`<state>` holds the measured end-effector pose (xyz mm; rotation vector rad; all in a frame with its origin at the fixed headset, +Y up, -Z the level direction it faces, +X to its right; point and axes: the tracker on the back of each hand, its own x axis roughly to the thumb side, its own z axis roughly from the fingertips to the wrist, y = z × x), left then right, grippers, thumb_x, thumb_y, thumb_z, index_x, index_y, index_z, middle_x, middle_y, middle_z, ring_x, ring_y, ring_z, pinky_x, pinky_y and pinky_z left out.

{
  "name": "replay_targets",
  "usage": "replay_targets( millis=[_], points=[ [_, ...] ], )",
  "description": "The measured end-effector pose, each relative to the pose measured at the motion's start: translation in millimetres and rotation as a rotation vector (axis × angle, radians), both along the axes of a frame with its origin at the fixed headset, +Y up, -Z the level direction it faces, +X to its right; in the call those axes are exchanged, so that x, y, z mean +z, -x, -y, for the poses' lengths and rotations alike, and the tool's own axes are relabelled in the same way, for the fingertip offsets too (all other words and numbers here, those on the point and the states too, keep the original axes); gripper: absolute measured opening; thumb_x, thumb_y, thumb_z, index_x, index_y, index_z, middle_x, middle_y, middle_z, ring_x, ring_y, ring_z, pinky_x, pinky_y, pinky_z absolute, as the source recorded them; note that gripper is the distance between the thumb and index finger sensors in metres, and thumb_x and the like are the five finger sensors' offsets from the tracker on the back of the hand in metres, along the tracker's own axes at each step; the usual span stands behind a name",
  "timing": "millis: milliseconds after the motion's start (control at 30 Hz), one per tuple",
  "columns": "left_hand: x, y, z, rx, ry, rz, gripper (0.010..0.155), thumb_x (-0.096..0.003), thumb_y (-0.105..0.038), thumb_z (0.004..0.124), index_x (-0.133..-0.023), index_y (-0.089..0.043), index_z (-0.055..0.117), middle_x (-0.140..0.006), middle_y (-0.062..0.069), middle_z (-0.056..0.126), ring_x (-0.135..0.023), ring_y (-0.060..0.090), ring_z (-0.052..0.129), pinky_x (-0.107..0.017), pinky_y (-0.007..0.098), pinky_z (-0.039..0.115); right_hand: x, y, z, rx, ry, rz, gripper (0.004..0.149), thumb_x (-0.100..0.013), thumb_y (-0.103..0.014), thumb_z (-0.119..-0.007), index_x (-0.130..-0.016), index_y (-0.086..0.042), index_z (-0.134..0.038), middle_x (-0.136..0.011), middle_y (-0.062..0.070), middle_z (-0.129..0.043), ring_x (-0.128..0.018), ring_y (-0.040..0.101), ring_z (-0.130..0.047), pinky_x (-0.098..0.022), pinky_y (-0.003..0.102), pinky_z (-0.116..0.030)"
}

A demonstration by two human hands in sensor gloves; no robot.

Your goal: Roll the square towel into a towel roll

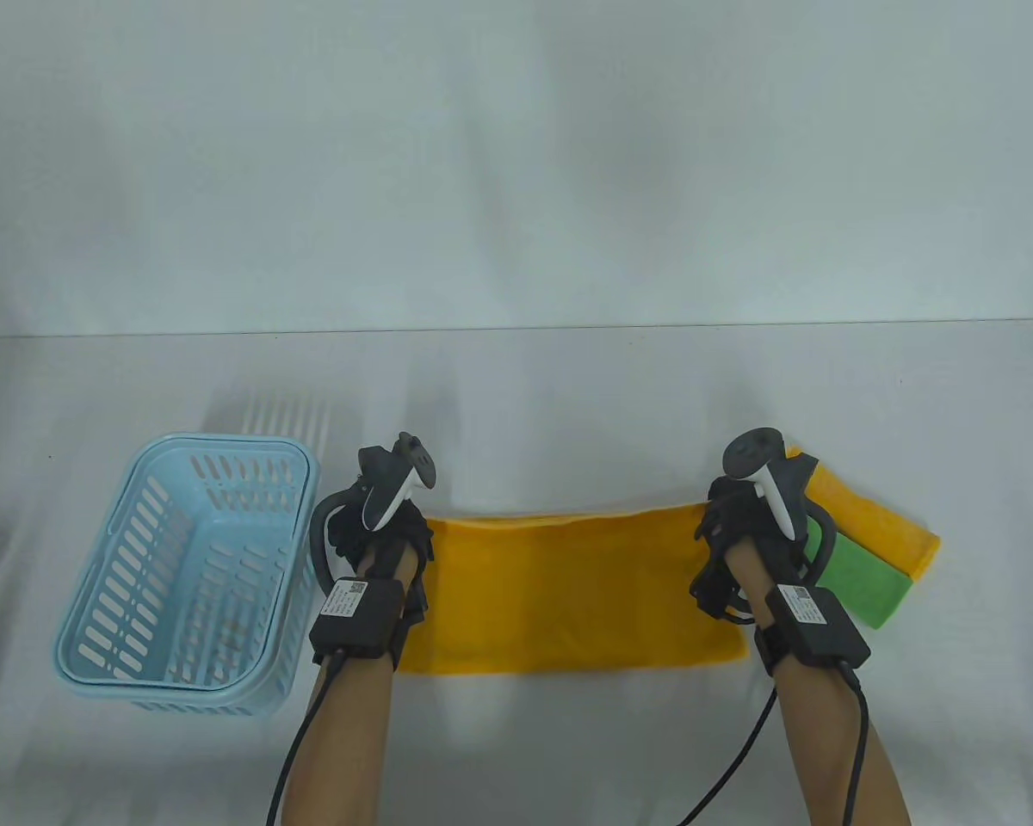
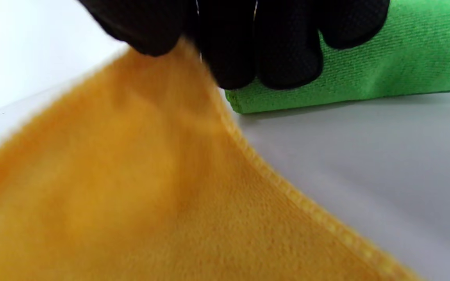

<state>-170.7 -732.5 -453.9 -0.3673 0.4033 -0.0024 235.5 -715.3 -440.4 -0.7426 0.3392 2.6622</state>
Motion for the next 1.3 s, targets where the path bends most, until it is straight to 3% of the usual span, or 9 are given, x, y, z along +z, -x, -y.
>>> replay_targets(
  millis=[167,500,667,933,1100,1300],
  points=[
    [4,1,-1,0.056,-0.035,-0.012,0.071,-0.0390,-0.055,0.070,-0.104,-0.027,0.059,-0.106,0.003,0.069,-0.096,0.034,0.079,-0.071,0.055,0.065,4,-2,-7,0.011,-0.019,0.009,0.061,-0.037,-0.049,-0.077,-0.095,-0.035,-0.061,-0.094,0.000,-0.077,-0.077,0.031,-0.085,-0.062,0.055,-0.066],
    [23,-19,-32,0.129,-0.109,0.094,0.080,-0.0365,-0.062,0.068,-0.107,-0.029,0.051,-0.113,0.003,0.059,-0.103,0.037,0.069,-0.073,0.057,0.061,25,5,-33,0.043,-0.096,-0.057,0.072,-0.034,-0.057,-0.077,-0.098,-0.038,-0.052,-0.104,-0.002,-0.064,-0.093,0.035,-0.071,-0.066,0.057,-0.061],
    [52,-30,-52,0.165,-0.176,0.217,0.081,-0.0362,-0.062,0.068,-0.108,-0.030,0.051,-0.114,0.002,0.057,-0.105,0.037,0.067,-0.074,0.058,0.060,45,20,-49,0.062,-0.130,-0.158,0.074,-0.034,-0.059,-0.075,-0.099,-0.039,-0.048,-0.106,-0.002,-0.060,-0.095,0.036,-0.068,-0.067,0.057,-0.060],
    [116,-27,-86,0.162,-0.324,0.405,0.083,-0.0363,-0.063,0.069,-0.109,-0.030,0.048,-0.116,0.003,0.053,-0.107,0.039,0.063,-0.075,0.060,0.058,88,62,-67,0.060,-0.214,-0.375,0.078,-0.034,-0.060,-0.075,-0.100,-0.041,-0.040,-0.111,-0.003,-0.047,-0.104,0.037,-0.051,-0.072,0.061,-0.050],
    [145,-20,-90,0.173,-0.387,0.462,0.082,-0.0364,-0.063,0.069,-0.109,-0.030,0.049,-0.116,0.003,0.053,-0.107,0.039,0.062,-0.075,0.061,0.057,109,98,-63,0.055,-0.212,-0.498,0.078,-0.034,-0.061,-0.074,-0.101,-0.042,-0.037,-0.112,-0.003,-0.043,-0.106,0.037,-0.047,-0.073,0.062,-0.046],
    [159,-8,-100,0.204,-0.481,0.475,0.082,-0.0361,-0.062,0.070,-0.109,-0.030,0.050,-0.116,0.003,0.055,-0.107,0.040,0.063,-0.074,0.061,0.057,121,139,-52,0.053,-0.199,-0.609,0.078,-0.034,-0.060,-0.073,-0.100,-0.042,-0.036,-0.112,-0.004,-0.040,-0.107,0.037,-0.042,-0.073,0.063,-0.042]
  ],
)
